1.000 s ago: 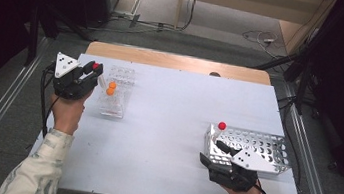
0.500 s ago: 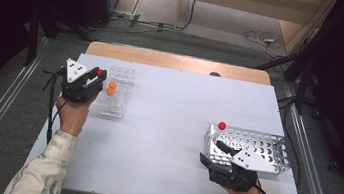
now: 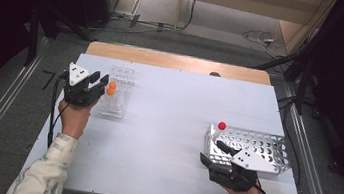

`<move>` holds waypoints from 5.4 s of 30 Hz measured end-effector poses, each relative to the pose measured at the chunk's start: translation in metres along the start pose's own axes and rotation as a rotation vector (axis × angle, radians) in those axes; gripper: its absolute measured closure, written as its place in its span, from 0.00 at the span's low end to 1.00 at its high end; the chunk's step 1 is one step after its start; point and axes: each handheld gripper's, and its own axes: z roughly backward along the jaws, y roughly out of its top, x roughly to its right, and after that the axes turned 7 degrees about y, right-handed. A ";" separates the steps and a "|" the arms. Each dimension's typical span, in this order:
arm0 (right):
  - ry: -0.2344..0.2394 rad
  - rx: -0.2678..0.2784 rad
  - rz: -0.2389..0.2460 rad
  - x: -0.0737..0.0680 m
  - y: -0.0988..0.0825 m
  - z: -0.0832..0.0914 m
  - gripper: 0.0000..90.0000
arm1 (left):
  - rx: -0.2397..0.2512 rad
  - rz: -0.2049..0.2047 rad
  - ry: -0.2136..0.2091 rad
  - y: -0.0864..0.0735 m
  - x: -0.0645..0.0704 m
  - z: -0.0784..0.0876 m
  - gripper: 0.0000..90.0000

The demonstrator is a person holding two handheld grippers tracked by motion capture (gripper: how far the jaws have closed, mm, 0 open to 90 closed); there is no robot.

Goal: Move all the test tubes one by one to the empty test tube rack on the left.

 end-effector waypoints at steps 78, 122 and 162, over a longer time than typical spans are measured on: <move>-0.114 0.120 -0.044 0.023 0.040 -0.005 0.79 | -0.032 -0.078 -0.319 -0.023 0.103 0.045 0.17; 0.164 -0.036 0.049 -0.053 0.041 -0.114 0.79 | 0.005 -0.202 -0.536 -0.027 0.138 0.066 0.69; 0.136 0.007 0.017 -0.022 0.029 -0.043 0.37 | 0.019 -0.069 -0.341 -0.009 0.054 0.080 0.77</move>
